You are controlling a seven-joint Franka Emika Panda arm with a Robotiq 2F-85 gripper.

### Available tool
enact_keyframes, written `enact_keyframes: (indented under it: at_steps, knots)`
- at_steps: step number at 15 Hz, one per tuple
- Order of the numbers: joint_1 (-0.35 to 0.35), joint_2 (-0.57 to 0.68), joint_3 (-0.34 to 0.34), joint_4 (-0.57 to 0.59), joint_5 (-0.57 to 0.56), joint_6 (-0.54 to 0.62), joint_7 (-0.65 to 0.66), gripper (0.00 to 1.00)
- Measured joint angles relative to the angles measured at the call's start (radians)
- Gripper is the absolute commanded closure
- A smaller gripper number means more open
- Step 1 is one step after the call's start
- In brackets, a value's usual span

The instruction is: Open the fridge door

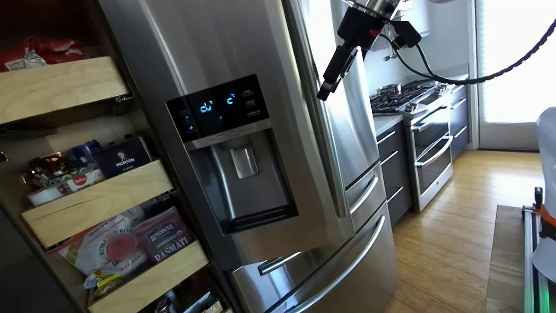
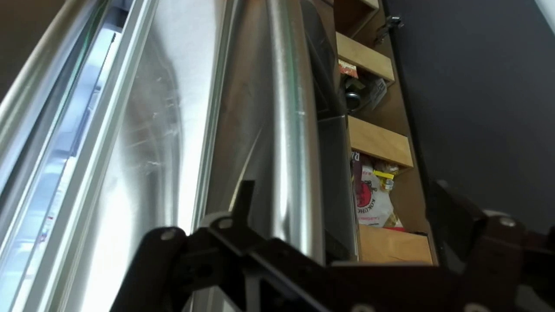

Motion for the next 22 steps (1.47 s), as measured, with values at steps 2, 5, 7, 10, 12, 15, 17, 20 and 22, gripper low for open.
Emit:
enact_keyframes:
  at_steps: [2,5,7,10,12,15,17,20,22]
  knots:
    - [-0.001,-0.027,-0.023,0.000,-0.001,0.000,-0.011,0.00]
    - [0.006,-0.059,-0.062,-0.002,0.005,0.002,-0.038,0.00]
    - [0.009,-0.065,-0.067,-0.006,0.005,0.002,-0.040,0.00]
    - [0.021,-0.055,-0.071,-0.010,0.032,0.042,-0.060,0.00]
    - [0.044,-0.030,-0.079,-0.021,0.055,0.126,-0.098,0.00]
    - [0.061,0.005,-0.099,-0.037,0.057,0.196,-0.154,0.00]
    - [0.062,0.019,-0.105,-0.037,0.054,0.193,-0.170,0.00]
    - [0.065,0.027,-0.116,-0.037,0.049,0.195,-0.200,0.00]
    - [0.064,0.027,-0.125,-0.037,0.045,0.197,-0.221,0.00]
